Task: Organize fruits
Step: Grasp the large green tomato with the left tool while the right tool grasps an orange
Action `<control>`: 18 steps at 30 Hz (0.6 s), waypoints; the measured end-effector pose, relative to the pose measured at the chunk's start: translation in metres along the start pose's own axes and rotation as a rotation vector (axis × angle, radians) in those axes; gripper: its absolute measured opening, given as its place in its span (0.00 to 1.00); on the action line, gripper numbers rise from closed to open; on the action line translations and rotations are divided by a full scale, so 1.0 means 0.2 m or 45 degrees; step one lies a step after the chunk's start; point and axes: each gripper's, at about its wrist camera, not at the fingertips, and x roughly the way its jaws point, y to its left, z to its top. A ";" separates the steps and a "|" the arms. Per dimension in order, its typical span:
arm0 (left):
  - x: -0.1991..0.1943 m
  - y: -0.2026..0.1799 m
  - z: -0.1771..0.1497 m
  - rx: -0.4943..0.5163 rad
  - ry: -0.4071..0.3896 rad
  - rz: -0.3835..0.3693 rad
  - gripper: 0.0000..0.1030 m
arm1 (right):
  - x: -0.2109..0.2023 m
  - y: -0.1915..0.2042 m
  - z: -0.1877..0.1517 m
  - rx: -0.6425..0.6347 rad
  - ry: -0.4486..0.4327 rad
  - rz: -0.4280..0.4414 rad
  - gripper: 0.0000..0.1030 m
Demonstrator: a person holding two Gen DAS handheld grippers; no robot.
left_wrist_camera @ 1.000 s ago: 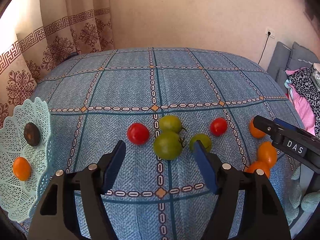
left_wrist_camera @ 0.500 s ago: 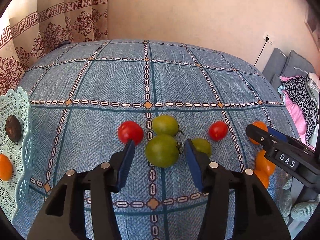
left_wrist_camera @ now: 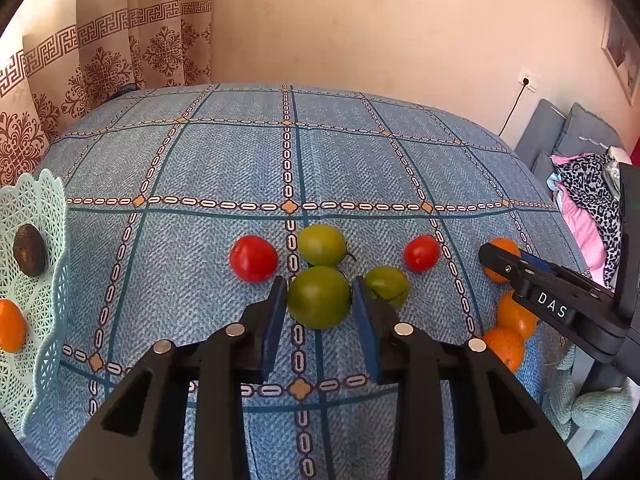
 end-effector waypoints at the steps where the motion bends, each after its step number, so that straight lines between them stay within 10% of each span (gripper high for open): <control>1: -0.01 0.00 0.00 0.000 -0.007 0.004 0.33 | -0.01 0.00 0.00 0.002 -0.010 0.006 0.39; 12: -0.11 -0.01 0.01 0.011 -0.073 0.018 0.26 | -0.11 0.01 -0.03 0.010 -0.071 0.056 0.39; 18: -0.03 0.00 -0.01 0.018 -0.033 0.028 0.51 | -0.09 0.01 -0.04 0.005 -0.053 0.059 0.39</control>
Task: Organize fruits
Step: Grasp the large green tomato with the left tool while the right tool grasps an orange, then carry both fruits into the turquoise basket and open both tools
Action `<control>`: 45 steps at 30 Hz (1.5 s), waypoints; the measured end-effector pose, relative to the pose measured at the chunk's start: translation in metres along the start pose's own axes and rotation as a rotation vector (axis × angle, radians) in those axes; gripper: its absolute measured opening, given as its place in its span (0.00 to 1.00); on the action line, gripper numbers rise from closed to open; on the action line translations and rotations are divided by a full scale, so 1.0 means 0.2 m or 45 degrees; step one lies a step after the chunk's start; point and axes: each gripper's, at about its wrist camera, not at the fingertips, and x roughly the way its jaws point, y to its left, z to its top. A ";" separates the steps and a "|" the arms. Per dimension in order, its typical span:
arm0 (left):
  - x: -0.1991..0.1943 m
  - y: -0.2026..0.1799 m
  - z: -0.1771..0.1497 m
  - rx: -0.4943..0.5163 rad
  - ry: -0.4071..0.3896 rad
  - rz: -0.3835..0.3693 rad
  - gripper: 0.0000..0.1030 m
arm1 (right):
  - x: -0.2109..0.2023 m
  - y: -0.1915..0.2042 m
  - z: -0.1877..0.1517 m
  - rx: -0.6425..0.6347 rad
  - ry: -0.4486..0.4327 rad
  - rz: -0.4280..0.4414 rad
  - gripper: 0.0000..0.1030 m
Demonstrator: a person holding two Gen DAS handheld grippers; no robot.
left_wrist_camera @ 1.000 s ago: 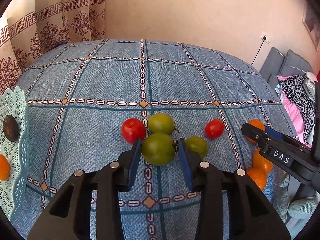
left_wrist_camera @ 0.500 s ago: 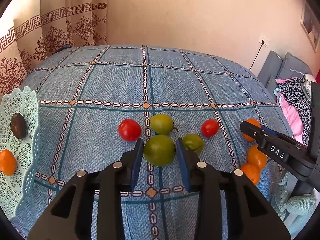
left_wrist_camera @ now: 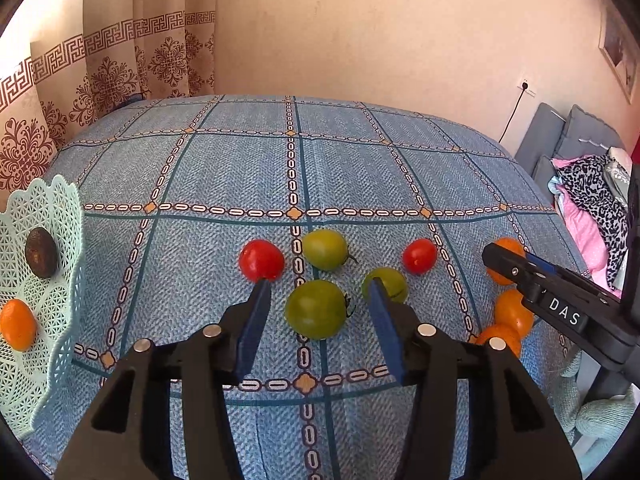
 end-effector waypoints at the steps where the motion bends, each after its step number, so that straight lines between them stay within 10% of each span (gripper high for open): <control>1: 0.01 0.00 -0.01 0.006 0.010 0.002 0.51 | 0.01 0.00 0.00 0.000 0.002 -0.001 0.39; 14: 0.09 0.02 -0.04 0.015 0.058 0.001 0.36 | 0.02 0.01 -0.01 -0.011 0.004 0.008 0.39; 26: -0.20 -0.01 0.02 0.048 -0.161 0.134 0.36 | -0.12 0.08 0.00 -0.033 -0.070 0.052 0.39; 45: -0.72 0.39 0.04 -0.144 -0.423 0.434 0.37 | -0.40 0.77 0.08 -0.274 -0.188 0.303 0.39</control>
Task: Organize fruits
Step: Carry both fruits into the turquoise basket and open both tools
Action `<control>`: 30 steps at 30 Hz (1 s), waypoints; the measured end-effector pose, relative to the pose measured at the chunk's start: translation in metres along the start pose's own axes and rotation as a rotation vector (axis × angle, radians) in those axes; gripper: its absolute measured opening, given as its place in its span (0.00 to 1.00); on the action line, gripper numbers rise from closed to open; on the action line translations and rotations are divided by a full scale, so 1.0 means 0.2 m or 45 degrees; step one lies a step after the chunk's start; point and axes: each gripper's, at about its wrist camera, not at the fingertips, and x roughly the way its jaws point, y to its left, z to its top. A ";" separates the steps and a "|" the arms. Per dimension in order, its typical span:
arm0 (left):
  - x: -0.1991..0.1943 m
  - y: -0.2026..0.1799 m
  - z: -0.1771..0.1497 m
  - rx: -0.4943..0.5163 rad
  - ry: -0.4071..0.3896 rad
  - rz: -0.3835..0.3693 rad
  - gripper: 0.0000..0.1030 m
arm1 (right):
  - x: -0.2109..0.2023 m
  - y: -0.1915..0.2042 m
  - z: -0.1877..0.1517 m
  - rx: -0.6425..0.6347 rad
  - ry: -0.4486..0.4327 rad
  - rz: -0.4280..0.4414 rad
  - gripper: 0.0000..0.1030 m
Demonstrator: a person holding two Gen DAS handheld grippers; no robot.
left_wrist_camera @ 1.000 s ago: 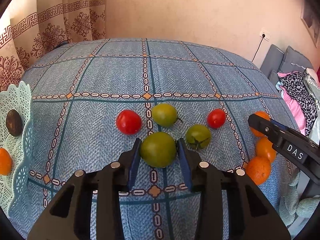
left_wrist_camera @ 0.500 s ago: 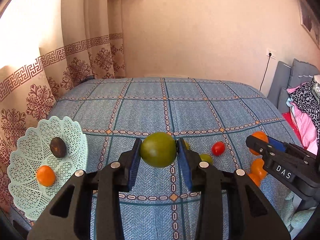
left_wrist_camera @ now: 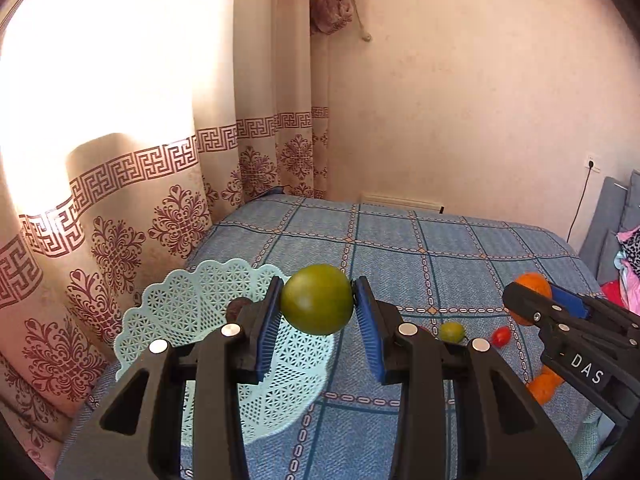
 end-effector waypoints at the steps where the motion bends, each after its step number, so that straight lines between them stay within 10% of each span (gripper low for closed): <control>1: 0.00 0.04 0.00 -0.007 0.000 0.018 0.36 | 0.00 0.04 0.01 -0.002 0.001 0.018 0.39; 24: 0.19 0.47 -0.24 -0.149 0.158 0.130 0.38 | 0.31 0.58 -0.06 -0.051 0.153 0.173 0.39; 30: 0.20 0.55 -0.25 -0.228 0.152 0.184 0.68 | 0.37 0.59 -0.08 -0.038 0.184 0.185 0.39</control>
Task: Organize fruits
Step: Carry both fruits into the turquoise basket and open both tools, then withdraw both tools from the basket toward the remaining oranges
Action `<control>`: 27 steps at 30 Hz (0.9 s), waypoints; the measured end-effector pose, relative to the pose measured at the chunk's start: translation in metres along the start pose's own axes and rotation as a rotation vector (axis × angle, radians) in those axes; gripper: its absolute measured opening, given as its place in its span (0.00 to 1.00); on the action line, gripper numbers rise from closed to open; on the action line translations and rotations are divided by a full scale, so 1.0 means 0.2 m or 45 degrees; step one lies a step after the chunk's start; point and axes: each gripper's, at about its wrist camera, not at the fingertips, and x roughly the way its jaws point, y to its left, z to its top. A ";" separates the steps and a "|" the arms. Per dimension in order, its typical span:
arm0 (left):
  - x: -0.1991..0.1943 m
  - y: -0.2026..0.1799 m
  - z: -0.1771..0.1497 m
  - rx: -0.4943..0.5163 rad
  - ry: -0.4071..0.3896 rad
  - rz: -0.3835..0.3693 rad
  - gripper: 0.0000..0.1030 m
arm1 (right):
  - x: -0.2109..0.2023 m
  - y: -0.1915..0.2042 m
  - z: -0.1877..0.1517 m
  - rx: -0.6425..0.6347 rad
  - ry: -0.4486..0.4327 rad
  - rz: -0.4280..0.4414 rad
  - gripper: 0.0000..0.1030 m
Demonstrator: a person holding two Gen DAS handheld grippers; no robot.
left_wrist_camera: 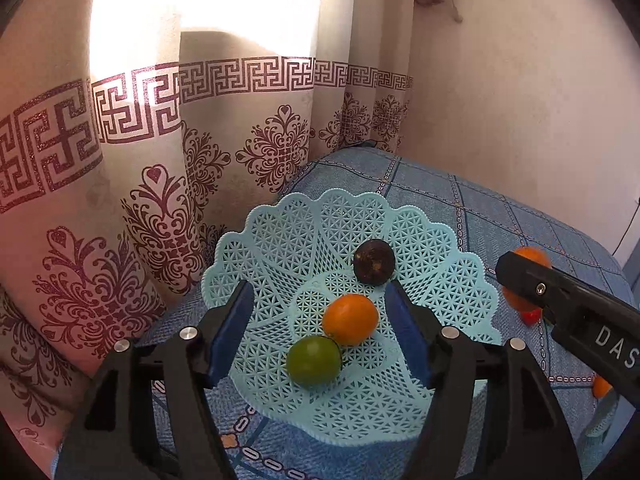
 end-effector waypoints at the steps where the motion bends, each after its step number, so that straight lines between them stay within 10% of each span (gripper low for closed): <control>1: 0.00 0.01 0.00 -0.006 -0.007 0.017 0.68 | 0.01 0.00 0.00 0.005 0.005 0.001 0.39; 8: -0.04 0.04 0.00 -0.043 -0.057 0.105 0.77 | 0.03 -0.04 -0.01 0.070 0.016 0.051 0.54; 27: -0.05 0.07 -0.02 -0.122 -0.081 0.110 0.94 | -0.07 -0.11 -0.04 0.047 -0.021 -0.037 0.54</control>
